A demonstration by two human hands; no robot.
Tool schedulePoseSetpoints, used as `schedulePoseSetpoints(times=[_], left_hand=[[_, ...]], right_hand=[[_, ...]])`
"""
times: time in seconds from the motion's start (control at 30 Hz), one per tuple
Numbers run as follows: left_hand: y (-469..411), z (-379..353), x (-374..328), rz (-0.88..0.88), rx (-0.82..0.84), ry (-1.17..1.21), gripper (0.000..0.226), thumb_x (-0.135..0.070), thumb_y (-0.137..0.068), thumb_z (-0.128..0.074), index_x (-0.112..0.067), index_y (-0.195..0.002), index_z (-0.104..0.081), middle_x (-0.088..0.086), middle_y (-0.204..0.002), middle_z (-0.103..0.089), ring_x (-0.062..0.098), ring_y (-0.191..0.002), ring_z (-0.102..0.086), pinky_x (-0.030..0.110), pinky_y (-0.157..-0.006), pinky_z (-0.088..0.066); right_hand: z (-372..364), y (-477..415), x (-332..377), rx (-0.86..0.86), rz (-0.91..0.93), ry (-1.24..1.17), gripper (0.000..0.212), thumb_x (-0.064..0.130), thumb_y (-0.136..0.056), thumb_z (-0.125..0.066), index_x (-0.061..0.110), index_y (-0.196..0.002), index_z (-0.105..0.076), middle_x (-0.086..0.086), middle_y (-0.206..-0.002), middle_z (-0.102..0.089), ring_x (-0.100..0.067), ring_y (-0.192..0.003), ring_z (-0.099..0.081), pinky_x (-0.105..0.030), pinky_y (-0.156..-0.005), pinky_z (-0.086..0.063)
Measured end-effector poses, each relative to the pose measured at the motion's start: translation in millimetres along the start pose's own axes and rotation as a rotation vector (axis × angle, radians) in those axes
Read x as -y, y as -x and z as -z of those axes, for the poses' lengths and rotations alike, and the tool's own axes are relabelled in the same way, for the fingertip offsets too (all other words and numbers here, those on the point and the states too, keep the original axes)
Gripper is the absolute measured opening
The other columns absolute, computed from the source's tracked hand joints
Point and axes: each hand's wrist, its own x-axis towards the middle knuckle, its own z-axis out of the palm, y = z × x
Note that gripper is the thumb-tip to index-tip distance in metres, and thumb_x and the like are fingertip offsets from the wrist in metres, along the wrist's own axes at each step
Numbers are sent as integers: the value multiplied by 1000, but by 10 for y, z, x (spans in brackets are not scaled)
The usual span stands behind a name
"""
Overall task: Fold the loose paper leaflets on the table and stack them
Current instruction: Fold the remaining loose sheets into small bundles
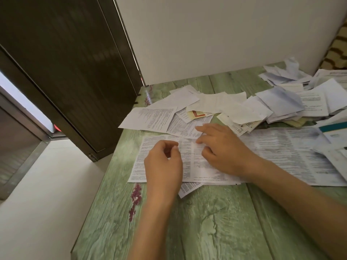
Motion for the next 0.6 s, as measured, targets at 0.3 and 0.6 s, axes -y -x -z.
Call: schedulePoseSetpoints(times=[0.3, 0.6], left_hand=[[-38, 59, 23, 154, 21, 156, 14, -21, -95, -52, -19, -87, -63, -6, -90, -65, 12, -88, -63, 30, -80, -54], [-126, 193, -60, 613, 142, 879, 38, -43, -91, -53, -8, -105, -57, 11, -92, -69, 25, -87, -68, 33, -77, -57]], right_hand=[[-18, -5, 37, -111, 23, -110, 58, 22, -81, -36, 7, -135, -50, -3, -141, -48, -14, -132, -36, -25, -112, -16], [206, 110, 390, -132, 62, -788, 35, 7, -71, -56, 18, -100, -71, 12, -105, -67, 4, -105, -57, -6, -89, -40]])
